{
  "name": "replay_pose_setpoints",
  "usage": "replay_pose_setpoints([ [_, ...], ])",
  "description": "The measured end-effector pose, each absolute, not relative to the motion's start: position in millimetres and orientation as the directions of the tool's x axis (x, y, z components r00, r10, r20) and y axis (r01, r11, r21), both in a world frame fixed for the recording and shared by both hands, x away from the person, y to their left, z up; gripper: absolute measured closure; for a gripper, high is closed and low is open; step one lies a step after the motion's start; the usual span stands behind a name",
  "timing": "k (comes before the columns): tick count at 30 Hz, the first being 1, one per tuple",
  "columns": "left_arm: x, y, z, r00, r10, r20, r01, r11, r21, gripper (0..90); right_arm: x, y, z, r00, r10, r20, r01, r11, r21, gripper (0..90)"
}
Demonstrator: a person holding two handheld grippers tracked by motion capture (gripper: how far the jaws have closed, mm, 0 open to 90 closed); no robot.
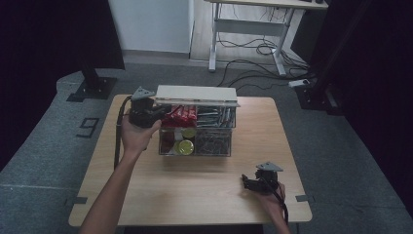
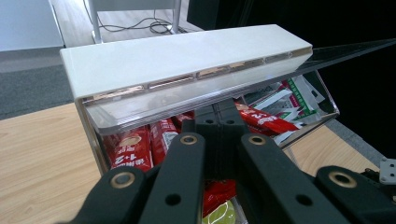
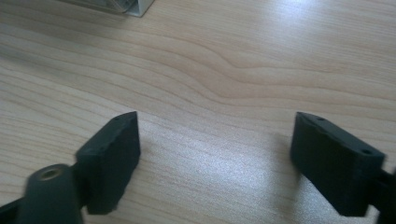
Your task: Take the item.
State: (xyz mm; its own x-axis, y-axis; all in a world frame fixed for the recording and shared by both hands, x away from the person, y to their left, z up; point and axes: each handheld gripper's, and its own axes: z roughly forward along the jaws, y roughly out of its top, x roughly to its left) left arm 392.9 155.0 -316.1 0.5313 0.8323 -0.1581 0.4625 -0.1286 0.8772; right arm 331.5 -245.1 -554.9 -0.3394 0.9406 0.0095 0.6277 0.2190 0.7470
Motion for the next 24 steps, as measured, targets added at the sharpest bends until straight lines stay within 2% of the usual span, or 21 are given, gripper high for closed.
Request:
replay_pose_setpoints([
  [6,395.3,153.3,-315.8,0.539,0.827,-0.157,0.467,-0.138,0.873,90.0,331.3,-246.0,-546.6,-0.347,0.937,0.035,0.611,0.198,0.767,22.9],
  [24,397.4,150.5,-315.7,0.539,0.828,-0.154,0.469,-0.144,0.871,90.0,330.2,-238.9,-480.3,-0.449,0.882,0.145,0.476,0.099,0.874,36.5],
])
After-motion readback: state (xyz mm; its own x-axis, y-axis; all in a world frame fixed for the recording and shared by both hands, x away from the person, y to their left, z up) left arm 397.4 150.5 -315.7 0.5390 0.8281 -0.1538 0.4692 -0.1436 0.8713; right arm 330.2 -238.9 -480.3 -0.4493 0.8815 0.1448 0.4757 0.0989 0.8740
